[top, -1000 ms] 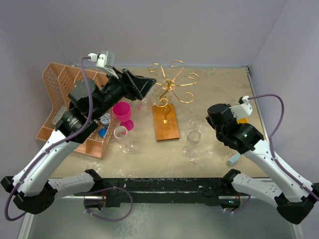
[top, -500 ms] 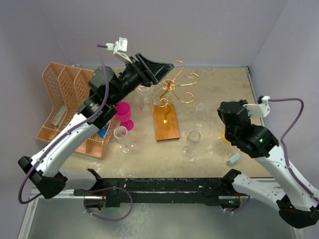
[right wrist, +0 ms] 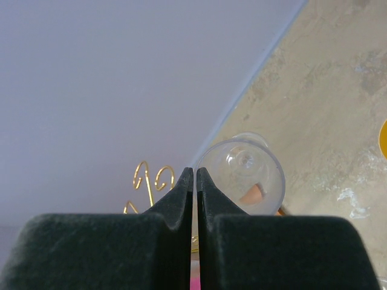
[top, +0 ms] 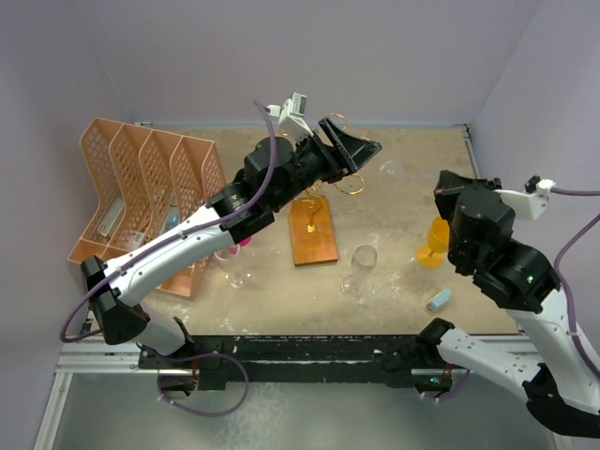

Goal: Place the wine glass upside down on the wine glass rack

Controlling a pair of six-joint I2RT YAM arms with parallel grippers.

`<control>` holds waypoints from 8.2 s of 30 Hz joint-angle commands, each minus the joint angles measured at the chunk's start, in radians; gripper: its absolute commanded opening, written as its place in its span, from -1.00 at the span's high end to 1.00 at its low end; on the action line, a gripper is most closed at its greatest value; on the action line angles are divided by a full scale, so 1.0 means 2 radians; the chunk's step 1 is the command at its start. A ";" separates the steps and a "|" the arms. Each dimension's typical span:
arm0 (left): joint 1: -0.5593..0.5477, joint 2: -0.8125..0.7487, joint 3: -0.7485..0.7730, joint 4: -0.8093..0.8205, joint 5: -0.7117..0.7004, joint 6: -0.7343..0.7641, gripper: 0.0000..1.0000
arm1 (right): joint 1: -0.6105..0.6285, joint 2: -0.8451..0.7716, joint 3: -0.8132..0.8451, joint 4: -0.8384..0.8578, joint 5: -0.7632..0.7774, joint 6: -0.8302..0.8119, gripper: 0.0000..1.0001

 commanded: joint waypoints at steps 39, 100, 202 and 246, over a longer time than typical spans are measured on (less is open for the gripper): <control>-0.068 0.215 0.202 0.051 -0.084 -0.236 -0.31 | 0.001 -0.068 0.072 0.156 -0.018 -0.100 1.00; -0.070 0.094 0.096 0.243 -0.217 0.034 1.00 | 0.001 -0.200 -0.009 0.100 -0.239 -0.222 -0.67; 0.090 -0.103 -0.005 -0.016 -0.045 0.212 -0.17 | -0.020 0.090 -0.032 0.399 -0.078 -0.651 1.00; 0.123 -0.069 0.011 -0.032 0.061 0.145 -0.18 | -0.366 0.390 0.006 0.496 -1.054 -0.777 1.00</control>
